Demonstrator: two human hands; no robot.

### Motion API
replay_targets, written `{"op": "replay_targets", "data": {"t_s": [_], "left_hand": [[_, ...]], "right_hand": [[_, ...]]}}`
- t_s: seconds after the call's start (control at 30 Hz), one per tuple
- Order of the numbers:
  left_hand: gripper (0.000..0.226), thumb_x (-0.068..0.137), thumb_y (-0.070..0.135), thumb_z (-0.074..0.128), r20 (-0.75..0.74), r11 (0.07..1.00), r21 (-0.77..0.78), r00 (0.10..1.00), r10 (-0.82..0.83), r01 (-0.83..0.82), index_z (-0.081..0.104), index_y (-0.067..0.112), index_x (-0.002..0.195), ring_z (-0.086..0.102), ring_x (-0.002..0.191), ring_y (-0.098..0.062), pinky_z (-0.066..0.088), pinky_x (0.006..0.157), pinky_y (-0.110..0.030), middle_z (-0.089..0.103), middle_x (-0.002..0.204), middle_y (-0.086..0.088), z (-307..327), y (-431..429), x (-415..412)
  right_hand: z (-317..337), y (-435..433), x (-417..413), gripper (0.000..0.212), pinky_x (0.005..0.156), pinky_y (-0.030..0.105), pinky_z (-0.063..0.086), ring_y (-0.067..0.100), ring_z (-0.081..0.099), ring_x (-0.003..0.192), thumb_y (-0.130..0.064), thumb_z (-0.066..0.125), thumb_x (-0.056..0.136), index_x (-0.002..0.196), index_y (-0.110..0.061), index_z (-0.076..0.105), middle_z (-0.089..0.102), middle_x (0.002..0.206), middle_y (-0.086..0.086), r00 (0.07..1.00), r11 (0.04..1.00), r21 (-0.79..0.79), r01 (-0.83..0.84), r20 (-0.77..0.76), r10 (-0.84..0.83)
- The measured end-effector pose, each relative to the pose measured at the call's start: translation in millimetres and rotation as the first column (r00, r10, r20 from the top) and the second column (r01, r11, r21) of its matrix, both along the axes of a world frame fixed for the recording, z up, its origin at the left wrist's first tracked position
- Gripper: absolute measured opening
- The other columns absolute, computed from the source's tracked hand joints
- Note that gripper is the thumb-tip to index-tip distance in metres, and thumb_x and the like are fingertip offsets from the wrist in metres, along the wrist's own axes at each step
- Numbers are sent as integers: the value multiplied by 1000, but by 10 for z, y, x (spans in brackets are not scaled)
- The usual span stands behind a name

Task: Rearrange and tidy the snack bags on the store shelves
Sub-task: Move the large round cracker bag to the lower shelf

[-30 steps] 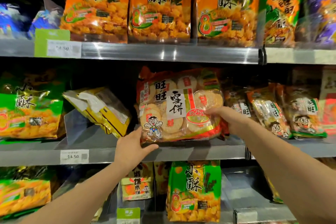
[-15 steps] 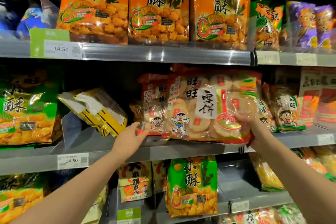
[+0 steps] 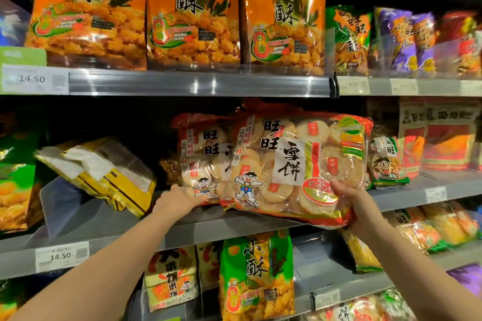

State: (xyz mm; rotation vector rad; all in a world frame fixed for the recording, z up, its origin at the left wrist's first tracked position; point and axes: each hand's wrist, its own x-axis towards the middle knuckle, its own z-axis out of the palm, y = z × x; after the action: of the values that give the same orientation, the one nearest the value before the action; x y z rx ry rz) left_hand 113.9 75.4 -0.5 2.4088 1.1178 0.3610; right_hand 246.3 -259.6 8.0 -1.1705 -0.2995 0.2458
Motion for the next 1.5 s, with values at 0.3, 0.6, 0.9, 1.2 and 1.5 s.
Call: {"op": "replay_targets", "data": {"t_s": [0.3,0.6,0.9,1.2,1.5], "left_hand": [[61,76,57,62,-23,990,-42,991,-132,131,64,4,105,57,100,-25,42,76,-29,62,105,-8,18,42,-15],[40,93,48,34,-67,972,226,997,-43,57,56,17,105,58,100,-27,46,85,-35,63,111,-7,-69,-64,-253],[48,92,46,39,144,810,586,987,-72,-26,47,15,128,50,112,-33,38,92,-48,57,120,-12,-292,-473,-609],[25,94,31,40,420,972,169,881,-220,162,61,20,87,55,75,-20,38,64,-32,60,79,2,-789,-1569,-1162],[32,97,29,36,171,995,-95,985,-28,45,62,12,93,60,80,-28,47,71,-37,67,87,-11,-2044,-2438,-1451]], "right_hand": [[-40,-158,-59,55,76,43,53,34,64,94,-10,62,76,129,-10,49,63,118,19,998,996,68,-53,-21,55],[-208,-520,-364,48,53,36,57,27,71,72,-5,55,84,130,-9,45,68,98,13,997,991,119,-64,-39,69],[-526,-884,-739,59,57,39,59,30,69,68,-18,63,67,123,-2,52,69,90,13,996,999,25,-39,-85,41],[-1054,-1268,-910,32,58,37,59,26,71,70,-18,58,74,104,-6,61,74,80,10,968,971,39,-234,-81,237],[-2057,-1829,-947,50,78,46,55,36,66,85,-9,63,70,118,6,54,66,100,24,939,951,-93,-293,-216,268]]}}
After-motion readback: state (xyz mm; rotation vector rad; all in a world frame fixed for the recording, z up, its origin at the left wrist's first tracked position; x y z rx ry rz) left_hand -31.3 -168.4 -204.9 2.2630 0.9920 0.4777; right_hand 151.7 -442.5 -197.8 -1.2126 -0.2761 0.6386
